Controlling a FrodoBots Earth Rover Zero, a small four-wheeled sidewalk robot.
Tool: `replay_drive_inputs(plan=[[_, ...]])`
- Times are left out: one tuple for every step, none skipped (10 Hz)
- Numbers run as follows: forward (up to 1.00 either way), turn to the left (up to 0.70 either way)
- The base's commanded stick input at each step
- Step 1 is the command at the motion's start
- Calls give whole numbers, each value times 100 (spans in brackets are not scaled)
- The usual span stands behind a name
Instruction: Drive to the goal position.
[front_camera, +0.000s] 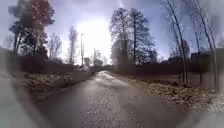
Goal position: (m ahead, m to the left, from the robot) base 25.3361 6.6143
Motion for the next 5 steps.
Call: replay_drive_inputs(plan=[[85, 9], [85, 11], [85, 11], [85, 12], [85, 12]])
